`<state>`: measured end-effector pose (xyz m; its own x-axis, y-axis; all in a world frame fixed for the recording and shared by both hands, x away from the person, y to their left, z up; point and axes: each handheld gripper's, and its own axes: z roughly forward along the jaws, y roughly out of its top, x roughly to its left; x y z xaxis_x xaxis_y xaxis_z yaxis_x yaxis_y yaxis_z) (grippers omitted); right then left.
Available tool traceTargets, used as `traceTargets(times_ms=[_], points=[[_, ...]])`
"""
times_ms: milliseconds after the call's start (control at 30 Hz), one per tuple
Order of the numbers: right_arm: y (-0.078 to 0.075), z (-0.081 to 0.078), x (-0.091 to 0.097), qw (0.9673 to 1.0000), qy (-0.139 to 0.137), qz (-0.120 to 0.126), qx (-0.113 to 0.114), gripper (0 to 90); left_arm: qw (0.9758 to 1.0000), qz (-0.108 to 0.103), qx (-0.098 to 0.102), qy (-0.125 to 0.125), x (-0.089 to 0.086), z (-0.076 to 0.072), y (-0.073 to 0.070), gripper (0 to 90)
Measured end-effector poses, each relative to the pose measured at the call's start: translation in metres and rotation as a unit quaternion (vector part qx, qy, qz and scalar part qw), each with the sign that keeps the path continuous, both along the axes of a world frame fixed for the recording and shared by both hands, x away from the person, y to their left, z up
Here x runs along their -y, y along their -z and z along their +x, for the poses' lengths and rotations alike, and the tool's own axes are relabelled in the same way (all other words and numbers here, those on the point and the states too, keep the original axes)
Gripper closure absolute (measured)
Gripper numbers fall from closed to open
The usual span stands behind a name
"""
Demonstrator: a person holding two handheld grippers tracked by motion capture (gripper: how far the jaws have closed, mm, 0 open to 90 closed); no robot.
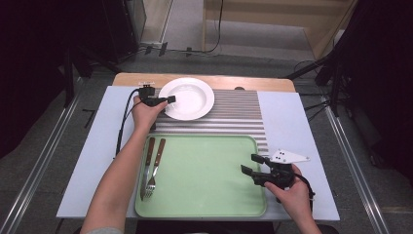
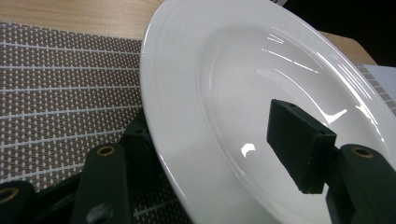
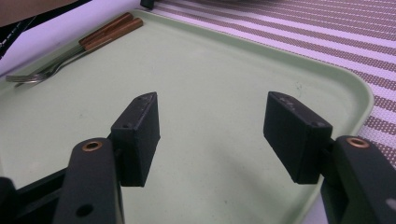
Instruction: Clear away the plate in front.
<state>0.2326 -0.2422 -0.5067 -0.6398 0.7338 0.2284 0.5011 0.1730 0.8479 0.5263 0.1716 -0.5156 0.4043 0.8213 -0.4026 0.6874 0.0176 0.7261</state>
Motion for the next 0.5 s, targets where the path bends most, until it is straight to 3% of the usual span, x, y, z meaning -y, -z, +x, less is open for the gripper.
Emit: traceTargets(times_ms=[133, 200, 333, 500], points=[[-0.0001, 0.0003, 0.0001, 1.0, 0.001, 0.001, -0.001, 35.6, 0.9997, 0.001, -0.001, -0.023, 0.0025, -0.0008, 0.0002, 41.6], [0.0001, 0.0005, -0.0001, 1.0, 0.001, 0.001, -0.002, 35.6, 0.9988, -0.019, -0.01, -0.044, 0.0002, -0.0007, 0.0018, 47.7], [-0.0001, 0.0009, 0.0005, 1.0, 0.001, 0.002, -0.001, 35.6, 0.998, -0.012, -0.013, -0.06, 0.0019, -0.0002, 0.0019, 62.1], [-0.0004, 0.0017, 0.0015, 1.0, 0.002, 0.004, -0.001, 35.6, 0.9965, -0.044, -0.019, -0.069, 0.0016, 0.0017, 0.0037, 65.9]])
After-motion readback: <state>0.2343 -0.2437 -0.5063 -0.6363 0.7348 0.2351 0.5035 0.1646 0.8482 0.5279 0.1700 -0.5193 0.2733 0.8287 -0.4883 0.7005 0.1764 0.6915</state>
